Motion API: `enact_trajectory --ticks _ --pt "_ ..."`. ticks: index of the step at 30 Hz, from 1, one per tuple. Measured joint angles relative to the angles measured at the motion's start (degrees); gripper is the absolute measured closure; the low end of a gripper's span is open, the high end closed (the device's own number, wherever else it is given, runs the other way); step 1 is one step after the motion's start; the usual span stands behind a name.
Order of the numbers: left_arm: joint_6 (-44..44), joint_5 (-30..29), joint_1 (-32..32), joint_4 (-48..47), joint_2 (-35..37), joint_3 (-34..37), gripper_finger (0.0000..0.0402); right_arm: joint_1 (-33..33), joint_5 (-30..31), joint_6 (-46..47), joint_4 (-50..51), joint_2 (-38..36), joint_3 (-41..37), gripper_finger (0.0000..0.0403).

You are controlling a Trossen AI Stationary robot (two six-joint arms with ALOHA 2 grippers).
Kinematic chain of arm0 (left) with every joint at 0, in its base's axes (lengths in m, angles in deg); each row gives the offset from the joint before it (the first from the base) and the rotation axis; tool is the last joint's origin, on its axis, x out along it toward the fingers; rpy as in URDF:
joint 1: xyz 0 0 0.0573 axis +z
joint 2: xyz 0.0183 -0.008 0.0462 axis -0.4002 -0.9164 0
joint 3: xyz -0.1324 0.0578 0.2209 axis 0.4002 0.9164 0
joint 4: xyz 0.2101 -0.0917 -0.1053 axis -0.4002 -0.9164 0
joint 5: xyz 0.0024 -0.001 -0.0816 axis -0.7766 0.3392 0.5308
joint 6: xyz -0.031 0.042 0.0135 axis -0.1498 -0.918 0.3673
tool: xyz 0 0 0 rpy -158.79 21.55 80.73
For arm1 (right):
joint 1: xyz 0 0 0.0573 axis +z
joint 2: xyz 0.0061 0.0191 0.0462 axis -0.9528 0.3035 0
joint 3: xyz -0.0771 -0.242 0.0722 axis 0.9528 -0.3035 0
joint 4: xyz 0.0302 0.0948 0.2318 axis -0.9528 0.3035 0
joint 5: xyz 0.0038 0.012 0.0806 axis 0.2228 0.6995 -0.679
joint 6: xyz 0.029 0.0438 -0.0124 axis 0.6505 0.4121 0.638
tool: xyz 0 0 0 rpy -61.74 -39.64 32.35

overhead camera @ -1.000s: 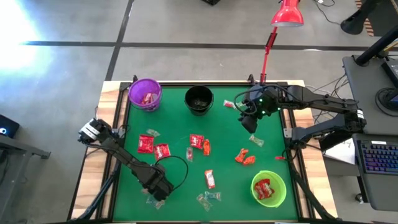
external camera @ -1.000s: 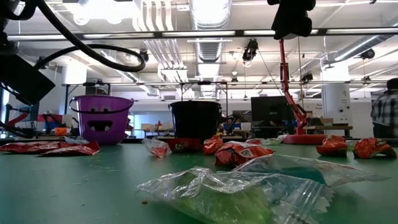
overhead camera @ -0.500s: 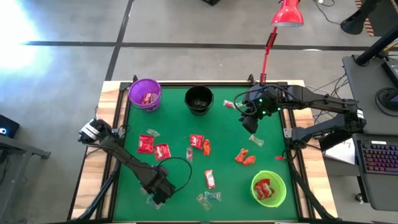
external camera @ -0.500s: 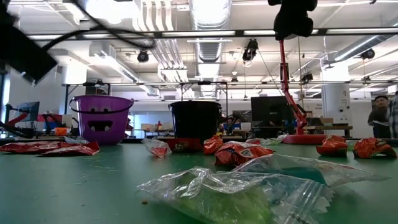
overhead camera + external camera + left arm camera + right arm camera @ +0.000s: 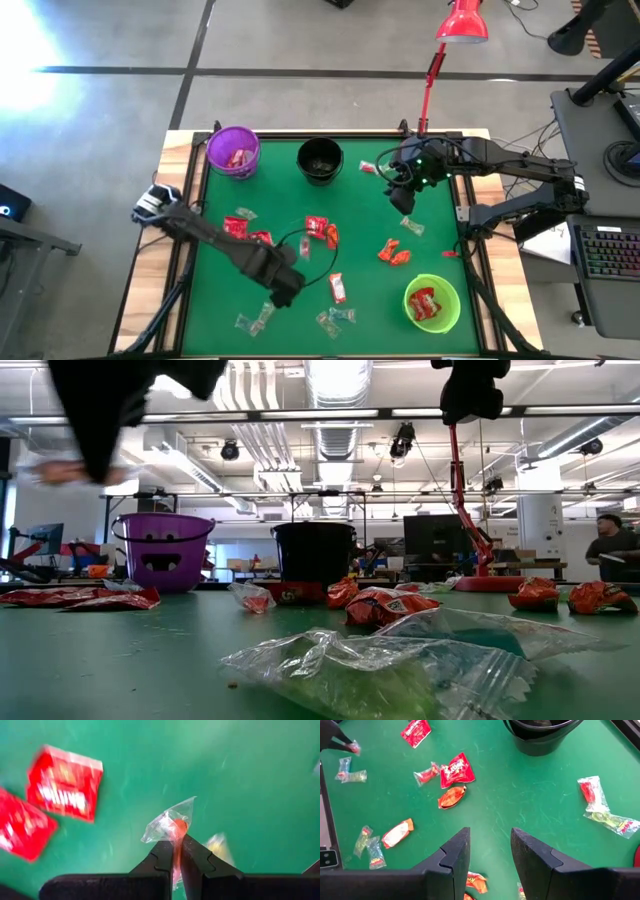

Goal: Sort candy
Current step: Put the orange gummy into the black bucket

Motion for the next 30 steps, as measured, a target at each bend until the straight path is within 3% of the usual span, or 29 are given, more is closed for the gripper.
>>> enact_trajectory --ticks 9,20,30 --pt "-12.1 -7.9 7.2 -2.0 0.0 -6.9 0.0402 0.0 0.0 -0.4 0.7 0.0 0.0 0.0271" --pt "-23.6 -17.4 17.5 -5.5 0.0 -8.5 0.0401 0.0 0.0 0.4 1.2 0.0 0.0 0.0271" --pt "-36.1 -17.9 29.8 -3.8 0.2 -8.6 0.0401 0.0 0.5 0.4 0.9 0.0 0.0 0.0271"
